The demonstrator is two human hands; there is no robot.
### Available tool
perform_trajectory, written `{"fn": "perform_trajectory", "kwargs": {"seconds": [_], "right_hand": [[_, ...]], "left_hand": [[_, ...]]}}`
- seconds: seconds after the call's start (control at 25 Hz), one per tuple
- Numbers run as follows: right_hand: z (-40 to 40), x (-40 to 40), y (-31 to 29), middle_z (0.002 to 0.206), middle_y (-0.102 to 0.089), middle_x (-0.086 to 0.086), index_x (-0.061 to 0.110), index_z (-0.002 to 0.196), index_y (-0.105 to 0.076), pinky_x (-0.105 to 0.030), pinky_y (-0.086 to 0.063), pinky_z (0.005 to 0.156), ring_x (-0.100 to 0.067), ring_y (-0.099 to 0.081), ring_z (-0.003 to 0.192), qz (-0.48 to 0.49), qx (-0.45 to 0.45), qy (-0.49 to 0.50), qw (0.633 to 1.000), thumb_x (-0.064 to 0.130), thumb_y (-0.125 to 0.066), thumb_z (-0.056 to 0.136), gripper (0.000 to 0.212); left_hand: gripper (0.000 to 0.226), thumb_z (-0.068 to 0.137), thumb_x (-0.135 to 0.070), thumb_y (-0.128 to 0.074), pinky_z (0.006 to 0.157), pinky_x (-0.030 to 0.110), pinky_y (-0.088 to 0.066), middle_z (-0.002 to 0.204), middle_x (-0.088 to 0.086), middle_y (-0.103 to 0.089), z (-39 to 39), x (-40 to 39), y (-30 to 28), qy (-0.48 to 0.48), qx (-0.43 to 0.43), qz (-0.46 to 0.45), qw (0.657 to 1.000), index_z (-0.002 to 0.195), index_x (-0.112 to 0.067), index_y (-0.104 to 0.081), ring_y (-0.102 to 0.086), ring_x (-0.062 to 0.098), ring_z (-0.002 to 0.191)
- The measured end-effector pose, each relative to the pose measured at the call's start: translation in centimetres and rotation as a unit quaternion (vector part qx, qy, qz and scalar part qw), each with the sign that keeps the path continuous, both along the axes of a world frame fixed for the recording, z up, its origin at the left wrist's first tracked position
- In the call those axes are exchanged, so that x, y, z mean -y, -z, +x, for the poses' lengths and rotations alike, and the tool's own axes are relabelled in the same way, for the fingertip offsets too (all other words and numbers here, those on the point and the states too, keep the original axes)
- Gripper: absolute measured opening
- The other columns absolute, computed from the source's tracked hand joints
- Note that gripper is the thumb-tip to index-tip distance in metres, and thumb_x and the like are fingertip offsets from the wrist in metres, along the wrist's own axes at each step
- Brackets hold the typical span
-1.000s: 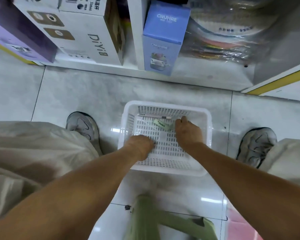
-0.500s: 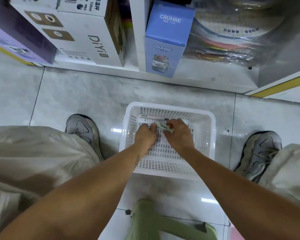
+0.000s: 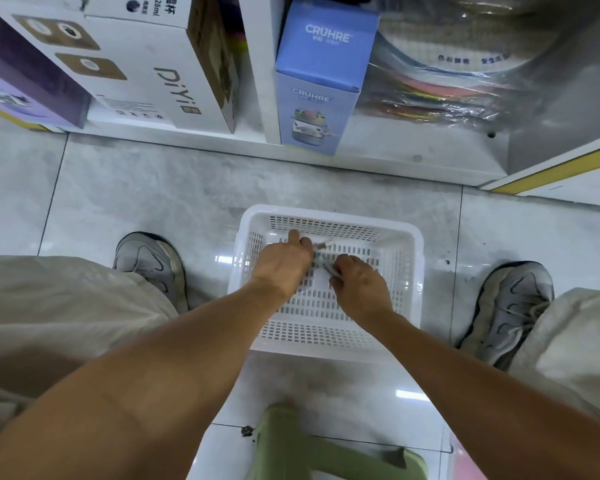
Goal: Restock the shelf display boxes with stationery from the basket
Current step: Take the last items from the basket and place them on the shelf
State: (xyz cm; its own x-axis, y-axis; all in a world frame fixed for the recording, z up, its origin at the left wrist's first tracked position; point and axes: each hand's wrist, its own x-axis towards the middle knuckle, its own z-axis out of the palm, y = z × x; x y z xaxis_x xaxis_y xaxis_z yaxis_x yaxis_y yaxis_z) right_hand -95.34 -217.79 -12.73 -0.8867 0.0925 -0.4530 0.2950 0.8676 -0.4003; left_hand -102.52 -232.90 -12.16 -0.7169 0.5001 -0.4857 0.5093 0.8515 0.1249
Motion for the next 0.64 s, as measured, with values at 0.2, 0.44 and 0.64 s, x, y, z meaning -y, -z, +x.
{"fn": "perform_trajectory", "kwargs": {"seconds": [0.2, 0.44, 0.64], "right_hand": [[-2.3, -2.9, -4.8, 0.068, -0.065, -0.012, 0.003, 0.085, -0.068, -0.03, -0.056, 0.057, -0.021, -0.066, 0.055, -0.296, 0.093, 0.236, 0.921, 0.003, -0.072, 0.088, 0.005], [-5.4, -5.9, -17.2, 0.069, -0.07, -0.017, -0.002, 0.097, -0.065, -0.023, -0.047, 0.049, -0.021, -0.065, 0.054, -0.392, 0.033, 0.193, 0.899, 0.0, -0.078, 0.082, 0.019], [-5.5, -6.7, -29.0, 0.065, -0.068, -0.014, 0.011, 0.07, -0.074, -0.022, -0.054, 0.054, -0.017, -0.065, 0.052, -0.465, -0.093, 0.178, 0.862, -0.011, -0.073, 0.08, 0.025]], "left_hand": [[0.01, 0.093, -0.02, -0.061, 0.046, 0.02, -0.044, 0.077, 0.003, -0.067, -0.9, -1.4, -3.5, -0.289, 0.306, 0.215, 0.881, 0.096, -0.011, -0.062, -0.059, 0.008, 0.054], [0.016, 0.092, -0.017, -0.058, 0.04, 0.019, -0.026, 0.061, 0.008, -0.064, -3.0, -3.3, -15.2, -0.343, 0.373, 0.424, 0.751, 0.081, -0.008, -0.064, -0.037, 0.013, 0.037], [0.026, 0.088, -0.037, -0.073, 0.04, 0.019, -0.024, 0.061, 0.009, -0.056, -3.2, -5.1, -28.0, -0.287, 0.296, 0.522, 0.747, 0.082, -0.012, -0.067, -0.033, 0.012, 0.042]]}}
